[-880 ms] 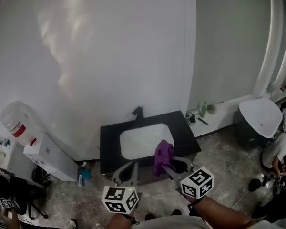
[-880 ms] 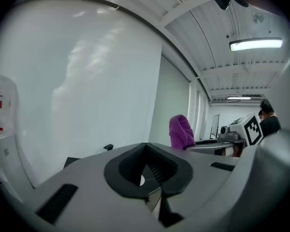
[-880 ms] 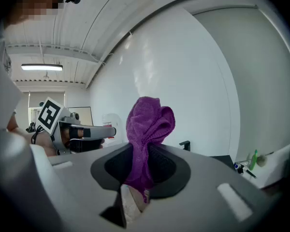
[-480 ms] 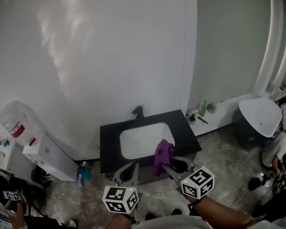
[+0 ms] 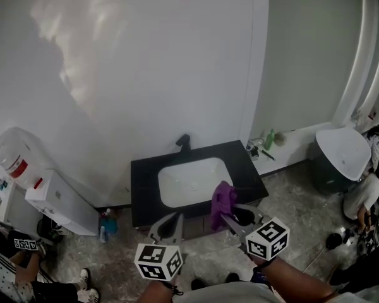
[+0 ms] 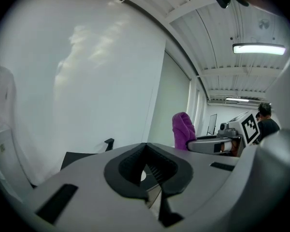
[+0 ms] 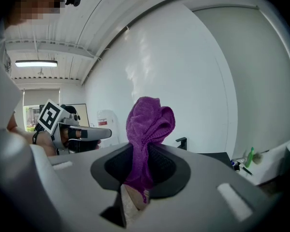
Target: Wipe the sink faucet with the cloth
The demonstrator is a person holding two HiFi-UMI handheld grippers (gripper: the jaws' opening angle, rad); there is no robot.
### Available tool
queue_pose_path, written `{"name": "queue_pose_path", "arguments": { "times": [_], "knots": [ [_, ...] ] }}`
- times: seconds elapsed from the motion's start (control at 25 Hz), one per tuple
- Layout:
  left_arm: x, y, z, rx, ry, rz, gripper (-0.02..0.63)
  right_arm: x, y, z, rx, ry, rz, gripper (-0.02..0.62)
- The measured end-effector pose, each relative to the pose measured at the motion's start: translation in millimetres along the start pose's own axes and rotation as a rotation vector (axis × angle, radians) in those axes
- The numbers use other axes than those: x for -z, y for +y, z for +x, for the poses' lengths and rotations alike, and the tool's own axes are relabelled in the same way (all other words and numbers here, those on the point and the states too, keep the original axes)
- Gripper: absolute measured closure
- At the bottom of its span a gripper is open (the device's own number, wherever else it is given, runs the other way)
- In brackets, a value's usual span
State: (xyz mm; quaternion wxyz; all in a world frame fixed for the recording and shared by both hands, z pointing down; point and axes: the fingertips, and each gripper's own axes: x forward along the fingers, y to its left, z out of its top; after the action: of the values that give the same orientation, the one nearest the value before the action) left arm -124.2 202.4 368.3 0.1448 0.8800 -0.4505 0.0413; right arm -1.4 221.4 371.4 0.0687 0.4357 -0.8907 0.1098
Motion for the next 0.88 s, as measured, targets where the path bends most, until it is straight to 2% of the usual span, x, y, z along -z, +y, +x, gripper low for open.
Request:
{"name": "queue_pose_path", "arguments": {
  "times": [0.16,0.4,0.56,0.68,0.88],
  "knots": [
    [0.2,20.0,5.9,0.002,0.003,-0.007,0.6,-8.9,-16.7,5.9,0.039,-0.017,-0.005,0.515],
    [-4.0,34.9,45.5,0.028,0.005,-0.025,0.6,-14.6,-45.2,37.1,0.014,-0.025,0.007,0.514],
    [-7.9,42.6,101.3,0.023,0.014,-0.01,0.6,-9.1,-94.5,75.0,-0.026,-0.017,0.035,0.514],
    [-10.4,60.9,150.1,0.001,0.023,-0.007,0.6,-3.2,-135.1,118.7,-0.092,-0.006,0.061,0.514],
    [1.9,93.8,243.4,-0.049,0.081,-0.05,0.6,12.2,-207.1,197.5,-0.191,0.077,0.078,0.514]
  ]
}}
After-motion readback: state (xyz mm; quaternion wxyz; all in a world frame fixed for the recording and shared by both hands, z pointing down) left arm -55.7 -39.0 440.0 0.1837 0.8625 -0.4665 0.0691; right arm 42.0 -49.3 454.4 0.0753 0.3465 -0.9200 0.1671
